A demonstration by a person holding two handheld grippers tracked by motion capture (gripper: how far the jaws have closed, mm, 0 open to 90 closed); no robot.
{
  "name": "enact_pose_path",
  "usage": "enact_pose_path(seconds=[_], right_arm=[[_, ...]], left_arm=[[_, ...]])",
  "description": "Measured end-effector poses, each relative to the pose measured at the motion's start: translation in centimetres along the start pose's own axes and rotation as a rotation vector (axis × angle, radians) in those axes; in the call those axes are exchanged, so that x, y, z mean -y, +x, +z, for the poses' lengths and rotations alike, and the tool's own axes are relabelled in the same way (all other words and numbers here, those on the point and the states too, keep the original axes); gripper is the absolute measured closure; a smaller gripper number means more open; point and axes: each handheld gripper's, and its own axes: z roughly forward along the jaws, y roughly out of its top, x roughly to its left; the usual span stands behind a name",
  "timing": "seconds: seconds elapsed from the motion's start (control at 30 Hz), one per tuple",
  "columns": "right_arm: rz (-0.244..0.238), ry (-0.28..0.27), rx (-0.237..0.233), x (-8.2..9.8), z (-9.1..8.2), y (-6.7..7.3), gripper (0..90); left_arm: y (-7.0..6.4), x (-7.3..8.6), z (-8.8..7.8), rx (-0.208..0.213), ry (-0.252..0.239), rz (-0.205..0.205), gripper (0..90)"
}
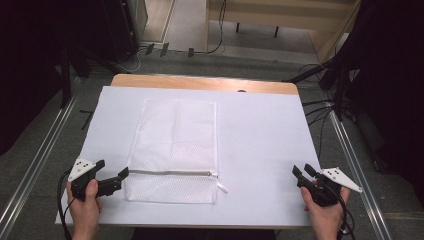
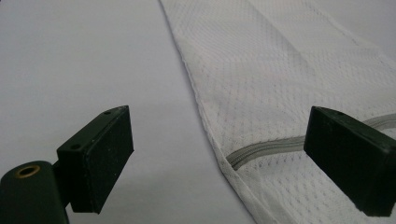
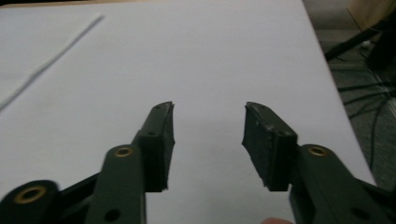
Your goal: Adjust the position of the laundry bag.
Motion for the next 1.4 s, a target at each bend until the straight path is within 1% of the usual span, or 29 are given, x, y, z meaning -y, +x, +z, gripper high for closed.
enact_pose_path(seconds=[0.07, 0.13, 0.2, 0.23, 0.3, 0.33, 0.37, 0.4, 0.43, 0.47, 0.53, 0.57, 0.6, 0.63, 0.67, 0.7, 0.73, 0.8, 0.87, 0.9, 0.93, 1.0, 1.07, 1.1, 1.17, 1.2, 1.23, 1.33, 1.4], right_arm=[[-0.014, -0.006, -0.035, -0.4, 0.0, 0.8, 59.8], [-0.028, -0.049, -0.045, -0.7, 0.2, 1.7, 59.7], [0.007, -0.012, -0.106, -1.2, 0.6, 2.6, 59.6], [0.003, -0.003, -0.129, -1.3, 0.9, 3.1, 59.6], [-0.016, 0.038, -0.138, -1.8, 1.5, 4.3, 55.1], [-0.009, 0.054, -0.162, -2.0, 1.9, 5.0, 58.3], [-0.009, 0.054, -0.162, -2.0, 1.9, 5.0, 58.3], [-0.005, 0.074, -0.233, -2.6, 2.6, 6.4, 60.5], [-0.005, 0.074, -0.233, -2.6, 2.6, 6.4, 60.5], [-0.028, 0.084, -0.25, -3.3, 3.3, 8.2, 60.9], [-0.033, 0.101, -0.284, -4.0, 4.1, 9.8, 61.7], [-0.033, 0.101, -0.284, -4.0, 4.1, 9.8, 61.7], [-0.051, 0.125, -0.307, -4.7, 4.9, 11.6, 62.3], [-0.051, 0.125, -0.307, -4.7, 4.9, 11.6, 62.3], [-0.059, 0.154, -0.322, -5.2, 5.8, 13.2, 62.3], [-0.059, 0.154, -0.322, -5.2, 5.8, 13.2, 62.3], [-0.056, 0.184, -0.343, -5.6, 6.9, 14.4, 63.5], [-0.055, 0.217, -0.33, -6.0, 7.9, 15.5, 64.7], [-0.031, 0.243, -0.327, -6.2, 9.1, 16.3, 65.2], [-0.031, 0.243, -0.327, -6.2, 9.1, 16.3, 65.2], [-0.005, 0.273, -0.333, -6.3, 10.2, 16.9, 65.1], [0.012, 0.301, -0.324, -6.3, 11.1, 17.4, 65.1], [0.021, 0.334, -0.313, -6.0, 11.9, 18.0, 65.2], [0.021, 0.334, -0.313, -6.0, 11.9, 18.0, 65.2], [0.017, 0.373, -0.296, -5.7, 12.6, 18.5, 65.0], [0.019, 0.394, -0.272, -5.4, 13.2, 18.7, 64.2], [0.019, 0.394, -0.272, -5.4, 13.2, 18.7, 64.2], [0.041, 0.447, -0.243, -5.2, 14.1, 18.9, 63.5], [0.054, 0.469, -0.246, -5.2, 14.4, 18.8, 63.4]], left_arm=[[0.0, 0.0, -0.1, 0.001, -0.004, -0.006, 8.1], [0.1, 0.1, -0.2, 0.006, -0.014, -0.016, 8.2], [0.2, 0.0, -0.1, 0.001, -0.02, -0.013, 8.3], [0.2, 0.0, -0.1, 0.001, -0.02, -0.013, 8.3], [0.1, -0.1, -0.1, 0.005, -0.022, -0.005, 8.5], [0.0, -0.3, -0.2, 0.021, -0.035, -0.008, 8.5], [0.0, -0.3, -0.2, 0.021, -0.035, -0.008, 8.5], [0.0, -0.4, -0.1, 0.03, -0.045, -0.01, 8.5], [0.0, -0.4, -0.1, 0.03, -0.045, -0.01, 8.5], [0.1, -0.5, 0.0, 0.03, -0.047, -0.012, 8.5], [0.1, -0.5, 0.0, 0.037, -0.05, -0.014, 8.5], [0.1, -0.5, 0.0, 0.037, -0.05, -0.014, 8.5], [0.1, -0.5, -0.2, 0.038, -0.057, -0.015, 8.6], [0.1, -0.5, -0.2, 0.038, -0.057, -0.015, 8.6], [0.1, -0.5, -0.3, 0.038, -0.063, -0.017, 8.6], [0.1, -0.5, -0.3, 0.038, -0.063, -0.017, 8.6], [0.2, -0.6, -0.4, 0.035, -0.064, -0.022, 8.6], [0.3, -0.7, -0.5, 0.038, -0.071, -0.031, 8.8], [0.3, -0.7, -0.5, 0.023, -0.073, -0.034, 16.5], [0.3, -0.7, -0.5, 0.023, -0.073, -0.034, 16.0], [0.3, -0.8, -0.4, 0.023, -0.075, -0.027, 15.9], [0.1, -0.8, -0.5, 0.015, -0.073, -0.011, 15.8], [0.0, -0.9, -0.5, 0.028, -0.076, -0.017, 15.6], [0.0, -0.9, -0.5, 0.028, -0.076, -0.017, 15.4], [0.0, -0.9, -0.5, 0.035, -0.076, -0.019, 15.4], [-0.1, -0.9, -0.4, 0.041, -0.077, -0.021, 15.4], [-0.1, -0.9, -0.4, 0.041, -0.077, -0.021, 15.4], [-0.1, -1.0, -0.4, 0.047, -0.076, -0.02, 15.4], [-0.2, -1.0, -0.4, 0.045, -0.074, -0.02, 15.4]])
